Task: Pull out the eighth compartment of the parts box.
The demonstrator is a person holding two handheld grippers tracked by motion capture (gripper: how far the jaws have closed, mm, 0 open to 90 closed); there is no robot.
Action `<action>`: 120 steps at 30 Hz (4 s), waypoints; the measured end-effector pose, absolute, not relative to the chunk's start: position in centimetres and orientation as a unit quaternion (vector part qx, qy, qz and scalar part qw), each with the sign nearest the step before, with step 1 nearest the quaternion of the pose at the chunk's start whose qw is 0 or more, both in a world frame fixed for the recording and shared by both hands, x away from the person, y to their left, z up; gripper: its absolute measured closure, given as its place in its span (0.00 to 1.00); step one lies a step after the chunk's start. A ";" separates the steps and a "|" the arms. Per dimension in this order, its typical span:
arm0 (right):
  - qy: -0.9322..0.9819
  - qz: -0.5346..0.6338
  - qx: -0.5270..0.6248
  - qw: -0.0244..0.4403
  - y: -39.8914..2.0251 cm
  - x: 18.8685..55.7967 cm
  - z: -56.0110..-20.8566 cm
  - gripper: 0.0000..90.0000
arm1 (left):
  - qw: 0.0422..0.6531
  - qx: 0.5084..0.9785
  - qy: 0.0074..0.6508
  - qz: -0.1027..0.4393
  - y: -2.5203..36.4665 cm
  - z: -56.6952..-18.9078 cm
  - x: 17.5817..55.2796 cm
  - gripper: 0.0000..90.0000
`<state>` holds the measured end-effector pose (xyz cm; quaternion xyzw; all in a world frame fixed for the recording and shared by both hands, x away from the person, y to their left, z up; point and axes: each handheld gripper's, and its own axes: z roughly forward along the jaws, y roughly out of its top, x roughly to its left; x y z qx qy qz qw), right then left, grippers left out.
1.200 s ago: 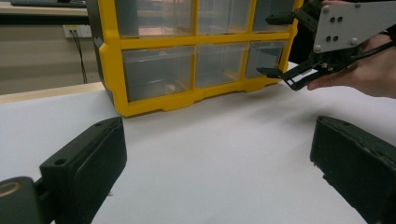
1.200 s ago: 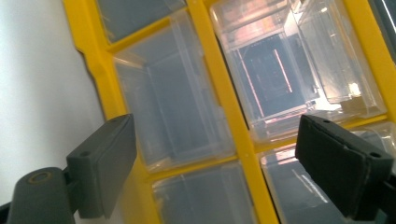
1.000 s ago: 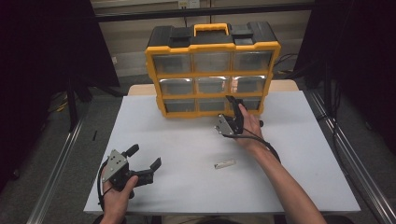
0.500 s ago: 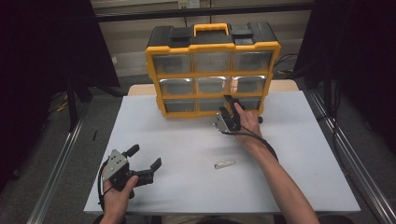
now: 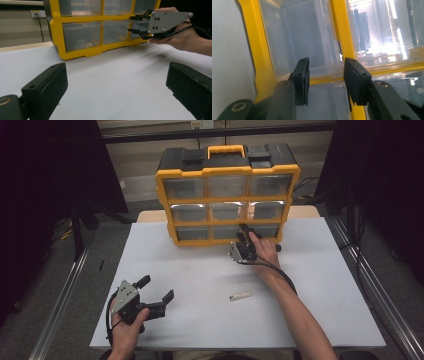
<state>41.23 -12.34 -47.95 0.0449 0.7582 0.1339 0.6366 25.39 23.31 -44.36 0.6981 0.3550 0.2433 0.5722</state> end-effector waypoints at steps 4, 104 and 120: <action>0.753 0.122 0.041 0.646 -12.1 41.2 -47.9 0.70 | 0.571 0.699 0.355 0.244 23.3 -44.4 25.4 0.04; 0.738 0.106 -0.008 0.666 -12.5 36.6 -47.8 0.88 | 0.567 0.695 0.361 0.252 23.6 -44.2 25.6 0.04; 0.734 0.110 -0.015 0.670 -12.6 35.7 -47.9 0.88 | 0.570 0.691 0.363 0.258 23.7 -44.1 25.6 0.04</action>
